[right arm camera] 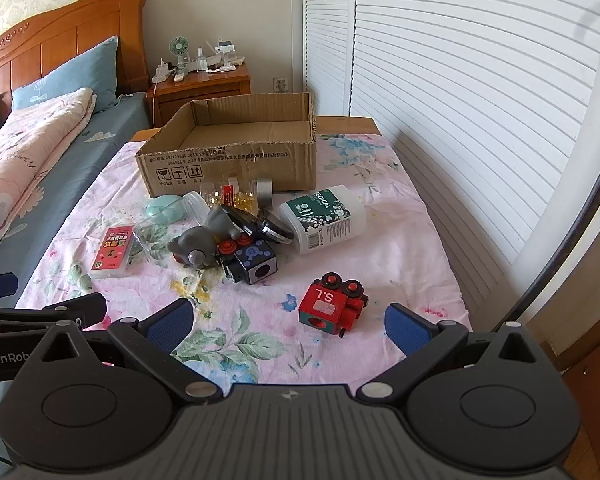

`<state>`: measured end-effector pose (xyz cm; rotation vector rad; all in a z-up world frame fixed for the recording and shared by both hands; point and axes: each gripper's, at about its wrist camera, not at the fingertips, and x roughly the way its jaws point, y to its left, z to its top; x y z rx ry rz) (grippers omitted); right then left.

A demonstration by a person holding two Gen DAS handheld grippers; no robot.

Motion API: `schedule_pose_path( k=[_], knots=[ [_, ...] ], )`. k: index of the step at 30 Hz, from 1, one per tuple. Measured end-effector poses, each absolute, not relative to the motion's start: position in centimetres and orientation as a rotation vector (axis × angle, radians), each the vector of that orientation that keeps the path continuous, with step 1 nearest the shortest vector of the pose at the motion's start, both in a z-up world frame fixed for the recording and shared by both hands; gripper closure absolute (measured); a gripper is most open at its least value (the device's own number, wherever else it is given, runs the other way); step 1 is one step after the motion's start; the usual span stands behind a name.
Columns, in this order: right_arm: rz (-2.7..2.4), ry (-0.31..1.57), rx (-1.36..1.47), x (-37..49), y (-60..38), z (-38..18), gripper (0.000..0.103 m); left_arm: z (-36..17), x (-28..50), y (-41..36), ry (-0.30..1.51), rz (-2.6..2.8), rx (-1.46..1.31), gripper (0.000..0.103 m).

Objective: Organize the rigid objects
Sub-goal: 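Move the left tool toward the red card pack while the right tool approaches the red toy robot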

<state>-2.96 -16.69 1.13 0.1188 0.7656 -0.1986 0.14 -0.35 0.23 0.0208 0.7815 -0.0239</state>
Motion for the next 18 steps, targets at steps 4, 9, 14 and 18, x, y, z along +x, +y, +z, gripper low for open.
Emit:
schedule_pose_path(
  k=[4, 9, 14, 18],
  knots=[
    [-0.2, 0.766, 0.119, -2.94, -16.65, 1.11, 0.0, 0.2, 0.18, -0.38, 0.782, -0.024, 0.022, 0.001],
    [-0.201, 0.763, 0.121, -2.93, -16.69, 1.14, 0.0, 0.37, 0.18, -0.43, 0.779, -0.026, 0.021, 0.001],
    [-0.203, 0.761, 0.118, -2.92, -16.63, 1.19, 0.0, 0.38, 0.22, -0.47, 0.78, -0.029, 0.022, 0.001],
    [-0.201, 0.76, 0.116, -2.82, -16.58, 1.21, 0.0, 0.29, 0.59, -0.33, 0.783, -0.032, 0.025, 0.001]
  ],
)
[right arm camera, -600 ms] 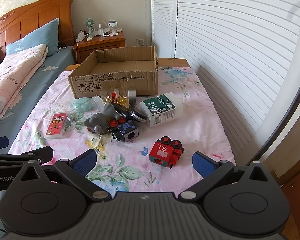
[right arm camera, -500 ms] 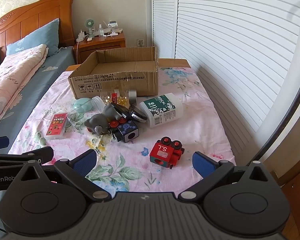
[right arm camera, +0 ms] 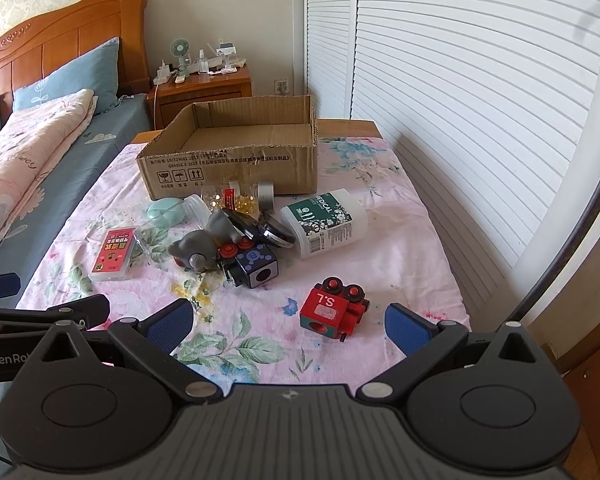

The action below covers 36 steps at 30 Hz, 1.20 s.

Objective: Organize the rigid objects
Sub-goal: 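Move the left tool toward the red card pack while the right tool approaches the red toy robot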

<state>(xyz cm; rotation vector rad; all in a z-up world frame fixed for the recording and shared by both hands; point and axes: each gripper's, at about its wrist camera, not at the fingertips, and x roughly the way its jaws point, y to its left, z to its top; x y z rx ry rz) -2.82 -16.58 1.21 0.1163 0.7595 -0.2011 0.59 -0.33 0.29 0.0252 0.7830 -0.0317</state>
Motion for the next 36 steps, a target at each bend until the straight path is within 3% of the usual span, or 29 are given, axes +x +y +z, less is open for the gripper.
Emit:
schedule_pose_path(
  k=[18, 36],
  knots=[
    [-0.121, 0.716, 0.065, -1.6, -16.9, 0.2, 0.0, -0.7, 2.4, 0.9, 0.771, -0.089, 0.024, 0.001],
    [-0.088, 0.878, 0.108, 0.7, -21.2, -7.9, 0.0, -5.3, 5.3, 4.0, 0.81, -0.167, 0.122, 0.001]
  ],
)
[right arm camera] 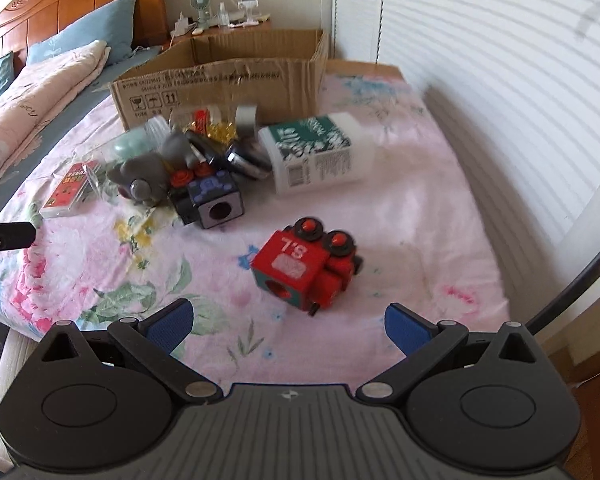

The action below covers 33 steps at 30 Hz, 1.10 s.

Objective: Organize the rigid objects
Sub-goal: 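Move the left tool toward the red card pack while the right tool approaches the red toy robot, then close the left gripper on the red card pack while the right gripper grasps the red toy robot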

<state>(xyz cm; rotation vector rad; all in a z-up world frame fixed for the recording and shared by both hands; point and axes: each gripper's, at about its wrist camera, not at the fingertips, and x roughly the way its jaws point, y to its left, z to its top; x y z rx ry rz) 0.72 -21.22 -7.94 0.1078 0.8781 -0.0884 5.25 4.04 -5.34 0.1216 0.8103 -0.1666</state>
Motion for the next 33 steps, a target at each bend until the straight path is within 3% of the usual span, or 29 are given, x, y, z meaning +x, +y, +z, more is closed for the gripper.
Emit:
schedule_pose_path(
  k=[13, 33],
  knots=[
    [-0.027, 0.916, -0.02, 5.1, -17.6, -9.3, 0.0, -6.9, 7.8, 5.3, 0.834, -0.156, 0.116, 0.001],
    [-0.025, 0.861, -0.014, 4.6, -17.7, -9.6, 0.0, -10.0, 12.8, 8.5, 0.889, -0.133, 0.039, 0.0]
  ],
)
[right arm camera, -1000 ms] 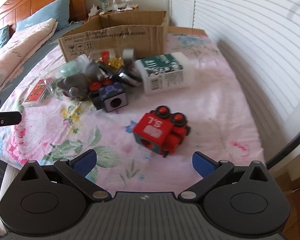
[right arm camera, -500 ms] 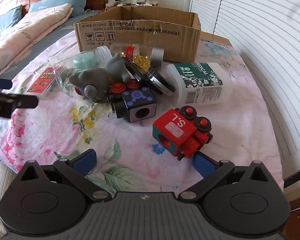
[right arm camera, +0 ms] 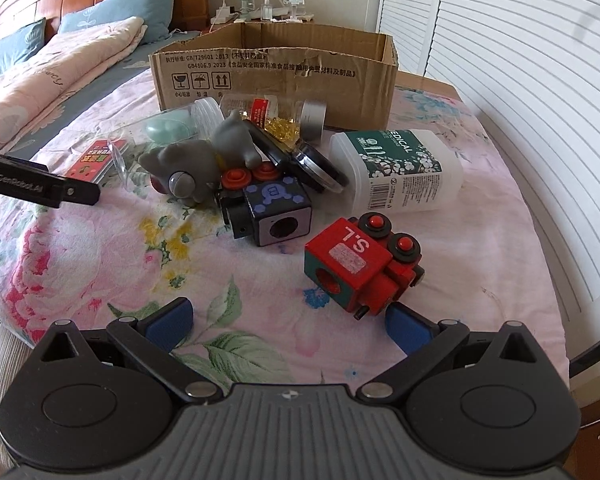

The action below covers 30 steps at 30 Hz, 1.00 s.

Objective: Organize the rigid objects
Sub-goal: 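Close the left gripper on the red card pack while the right gripper grasps the red toy robot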

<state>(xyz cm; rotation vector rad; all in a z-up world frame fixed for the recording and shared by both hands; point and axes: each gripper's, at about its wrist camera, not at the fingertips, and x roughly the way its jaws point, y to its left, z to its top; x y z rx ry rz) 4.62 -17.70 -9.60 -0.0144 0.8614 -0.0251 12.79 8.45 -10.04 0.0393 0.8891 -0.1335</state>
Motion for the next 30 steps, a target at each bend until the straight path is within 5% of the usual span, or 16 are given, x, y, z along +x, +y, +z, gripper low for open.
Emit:
schedule_pose_path(
  k=[10, 14, 20, 30],
  knots=[
    [-0.034, 0.842, -0.009, 4.3, -17.6, -9.8, 0.0, -10.0, 13.9, 7.3, 0.852, -0.086, 0.061, 0.003],
    [-0.037, 0.836, -0.008, 4.2, -17.6, -9.8, 0.0, -9.5, 13.7, 7.1, 0.832, -0.114, 0.062, 0.029],
    [-0.044, 0.84, -0.004, 4.4, -17.7, -9.8, 0.0, -9.4, 14.1, 6.2, 0.82, -0.127, 0.046, 0.047],
    [-0.039, 0.849, 0.033, 6.4, -18.5, -9.6, 0.0, -9.2, 13.4, 6.7, 0.827, -0.149, 0.091, 0.046]
  ],
)
